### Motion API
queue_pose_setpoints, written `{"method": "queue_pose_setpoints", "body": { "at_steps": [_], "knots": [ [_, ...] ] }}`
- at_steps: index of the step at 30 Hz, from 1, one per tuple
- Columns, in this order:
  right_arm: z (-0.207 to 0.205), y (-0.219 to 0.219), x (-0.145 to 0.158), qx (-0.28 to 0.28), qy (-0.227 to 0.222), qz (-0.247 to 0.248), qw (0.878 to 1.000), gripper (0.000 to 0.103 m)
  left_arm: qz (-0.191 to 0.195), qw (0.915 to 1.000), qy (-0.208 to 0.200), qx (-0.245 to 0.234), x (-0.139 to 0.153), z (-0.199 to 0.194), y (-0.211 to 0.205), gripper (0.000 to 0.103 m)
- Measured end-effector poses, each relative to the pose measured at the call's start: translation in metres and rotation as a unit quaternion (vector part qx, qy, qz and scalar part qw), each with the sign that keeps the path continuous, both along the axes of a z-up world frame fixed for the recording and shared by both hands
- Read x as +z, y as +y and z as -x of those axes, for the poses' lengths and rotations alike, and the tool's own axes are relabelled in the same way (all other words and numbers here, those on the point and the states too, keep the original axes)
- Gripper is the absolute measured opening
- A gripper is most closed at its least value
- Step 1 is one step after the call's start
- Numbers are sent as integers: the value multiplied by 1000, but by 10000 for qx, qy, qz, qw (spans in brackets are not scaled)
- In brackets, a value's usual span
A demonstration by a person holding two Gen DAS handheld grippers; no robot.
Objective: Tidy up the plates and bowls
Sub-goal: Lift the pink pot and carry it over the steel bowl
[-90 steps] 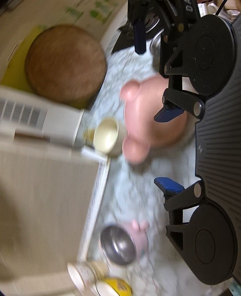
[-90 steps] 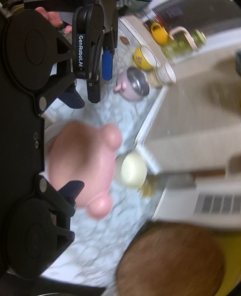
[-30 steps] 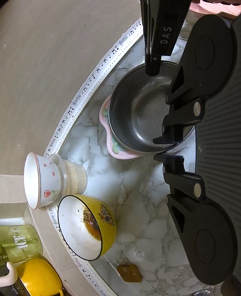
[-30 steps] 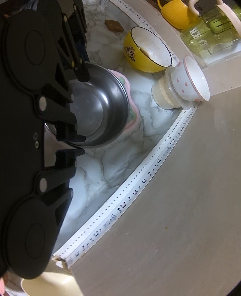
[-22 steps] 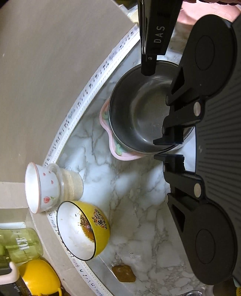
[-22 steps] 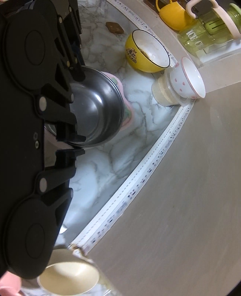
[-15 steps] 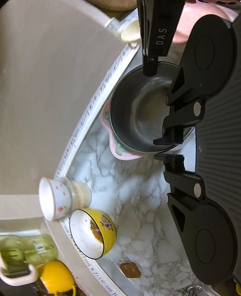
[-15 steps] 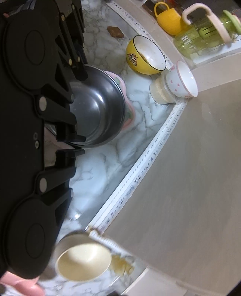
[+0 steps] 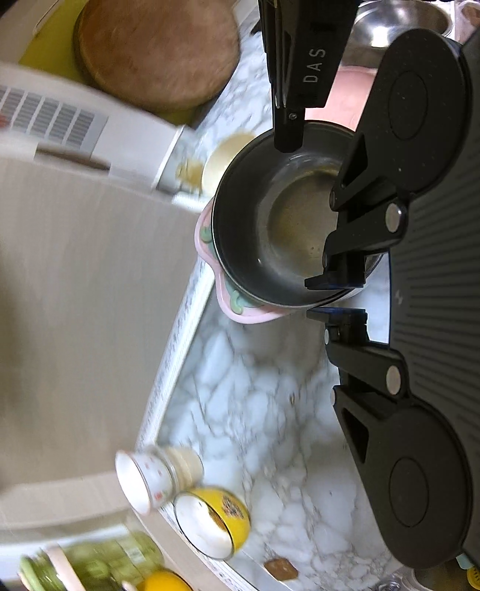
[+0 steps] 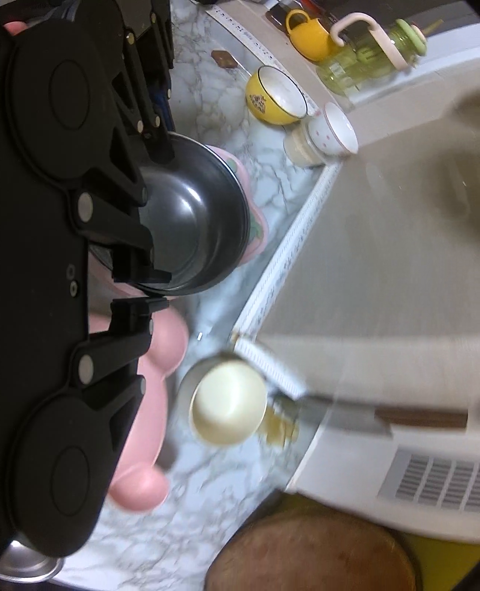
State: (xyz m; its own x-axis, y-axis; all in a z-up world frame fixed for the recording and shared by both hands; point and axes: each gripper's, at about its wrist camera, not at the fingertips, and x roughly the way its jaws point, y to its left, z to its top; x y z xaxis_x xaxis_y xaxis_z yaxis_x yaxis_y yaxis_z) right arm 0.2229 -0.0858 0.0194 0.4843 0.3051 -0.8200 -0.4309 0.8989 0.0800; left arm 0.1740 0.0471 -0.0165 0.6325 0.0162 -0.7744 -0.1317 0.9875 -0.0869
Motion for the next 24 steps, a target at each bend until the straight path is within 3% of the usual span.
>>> {"method": "queue_pose_setpoints", "body": {
  "at_steps": [12, 24],
  "knots": [
    [25, -110, 6, -901, -23, -73, 9959, 8, -77, 9953, -15, -960, 6, 2, -104, 8],
    [48, -230, 10, -1994, -19, 8, 9799, 8, -99, 9773, 23, -2117, 14, -14, -228, 8]
  ]
}}
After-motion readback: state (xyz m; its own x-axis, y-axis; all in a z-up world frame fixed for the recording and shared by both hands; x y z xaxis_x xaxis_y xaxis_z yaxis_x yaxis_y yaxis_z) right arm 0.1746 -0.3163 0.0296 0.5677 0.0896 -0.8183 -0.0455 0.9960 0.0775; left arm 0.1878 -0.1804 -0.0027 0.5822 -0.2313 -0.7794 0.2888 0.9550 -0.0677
